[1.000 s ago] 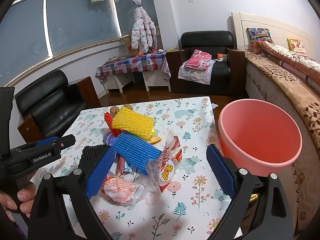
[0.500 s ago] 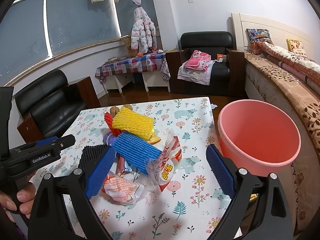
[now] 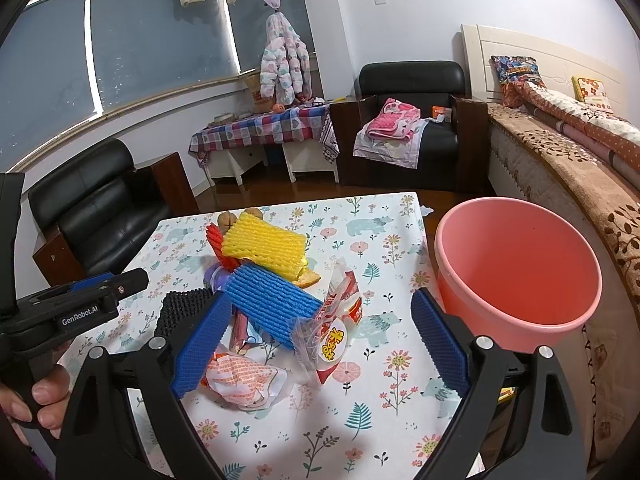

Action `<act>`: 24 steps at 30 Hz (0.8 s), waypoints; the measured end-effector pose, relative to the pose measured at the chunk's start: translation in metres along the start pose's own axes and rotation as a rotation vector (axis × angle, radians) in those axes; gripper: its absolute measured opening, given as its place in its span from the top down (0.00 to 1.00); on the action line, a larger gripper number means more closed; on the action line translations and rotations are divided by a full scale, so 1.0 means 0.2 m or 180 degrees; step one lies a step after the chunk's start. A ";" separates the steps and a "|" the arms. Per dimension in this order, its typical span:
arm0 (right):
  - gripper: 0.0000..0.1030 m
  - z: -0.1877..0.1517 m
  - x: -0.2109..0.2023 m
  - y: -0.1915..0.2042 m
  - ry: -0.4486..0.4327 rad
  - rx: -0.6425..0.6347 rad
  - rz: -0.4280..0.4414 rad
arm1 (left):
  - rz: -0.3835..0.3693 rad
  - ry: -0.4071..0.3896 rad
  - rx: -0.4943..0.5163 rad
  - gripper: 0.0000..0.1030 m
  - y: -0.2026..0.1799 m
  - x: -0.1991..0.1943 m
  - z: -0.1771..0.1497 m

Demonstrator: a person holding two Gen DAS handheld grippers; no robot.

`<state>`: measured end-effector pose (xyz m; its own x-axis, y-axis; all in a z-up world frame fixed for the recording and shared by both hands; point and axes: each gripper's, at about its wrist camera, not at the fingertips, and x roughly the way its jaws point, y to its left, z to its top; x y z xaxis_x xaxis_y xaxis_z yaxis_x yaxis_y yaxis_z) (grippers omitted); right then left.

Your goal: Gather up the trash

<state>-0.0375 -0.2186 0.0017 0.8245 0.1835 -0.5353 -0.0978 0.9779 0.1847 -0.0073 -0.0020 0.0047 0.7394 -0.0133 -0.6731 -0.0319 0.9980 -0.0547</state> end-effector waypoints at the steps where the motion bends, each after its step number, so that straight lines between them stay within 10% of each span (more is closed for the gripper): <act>1: 0.11 0.00 0.00 0.00 0.0002 0.0001 -0.0002 | 0.0001 0.0002 0.0003 0.45 0.00 0.00 0.00; 24: 0.16 -0.04 0.08 -0.03 0.0156 0.0043 -0.0008 | -0.0419 0.0062 -0.0198 0.45 0.17 0.06 0.00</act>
<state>-0.0280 -0.2201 -0.0156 0.7964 0.1860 -0.5755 -0.0878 0.9770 0.1941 -0.0004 0.0319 -0.0055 0.7269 -0.1456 -0.6712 0.0225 0.9818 -0.1886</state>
